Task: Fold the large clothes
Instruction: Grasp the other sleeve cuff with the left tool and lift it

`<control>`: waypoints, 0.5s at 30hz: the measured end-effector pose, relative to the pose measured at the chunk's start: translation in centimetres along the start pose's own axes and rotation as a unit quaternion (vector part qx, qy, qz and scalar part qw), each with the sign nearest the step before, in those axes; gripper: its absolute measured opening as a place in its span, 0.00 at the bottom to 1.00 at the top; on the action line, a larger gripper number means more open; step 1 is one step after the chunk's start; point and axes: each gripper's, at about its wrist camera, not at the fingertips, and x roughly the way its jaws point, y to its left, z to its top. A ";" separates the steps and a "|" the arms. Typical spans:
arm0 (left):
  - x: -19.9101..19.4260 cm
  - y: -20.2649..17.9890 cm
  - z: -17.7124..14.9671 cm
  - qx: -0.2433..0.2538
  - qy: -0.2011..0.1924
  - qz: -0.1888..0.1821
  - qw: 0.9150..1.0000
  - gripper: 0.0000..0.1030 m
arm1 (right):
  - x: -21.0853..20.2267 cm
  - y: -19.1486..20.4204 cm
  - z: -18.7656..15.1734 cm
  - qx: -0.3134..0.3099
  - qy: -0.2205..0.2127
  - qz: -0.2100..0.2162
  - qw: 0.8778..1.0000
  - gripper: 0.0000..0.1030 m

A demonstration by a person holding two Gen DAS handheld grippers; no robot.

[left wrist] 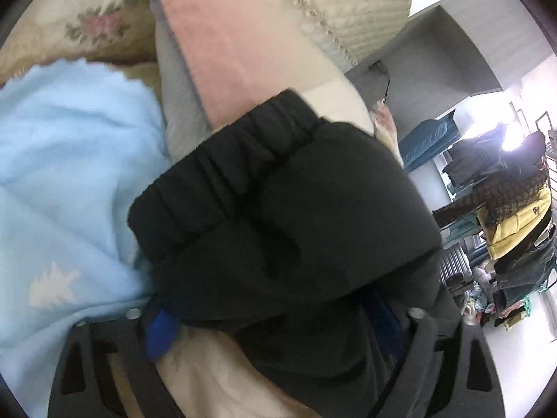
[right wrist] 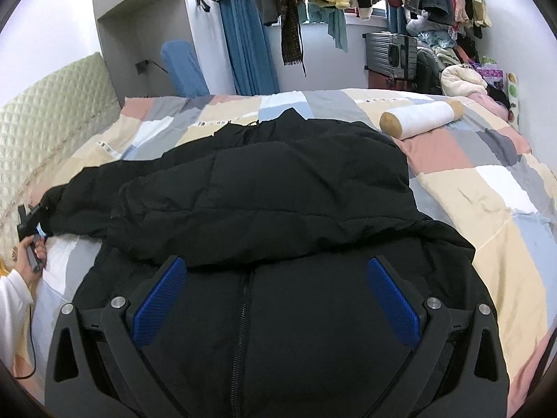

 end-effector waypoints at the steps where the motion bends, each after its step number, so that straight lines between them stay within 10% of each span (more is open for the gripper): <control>1: -0.1 -0.4 0.0 0.002 -0.002 0.000 1.000 0.71 | 0.0 0.2 0.0 -0.002 0.001 -0.001 1.000 1.00; 6: -1.7 -3.9 -0.4 0.033 -0.011 0.014 0.999 0.26 | -0.9 -0.1 0.0 -0.003 -0.005 -0.005 1.000 1.00; 15: -8.8 -10.8 0.5 0.102 -0.046 0.040 0.993 0.17 | -3.1 -1.9 0.3 0.000 -0.025 0.005 1.000 1.00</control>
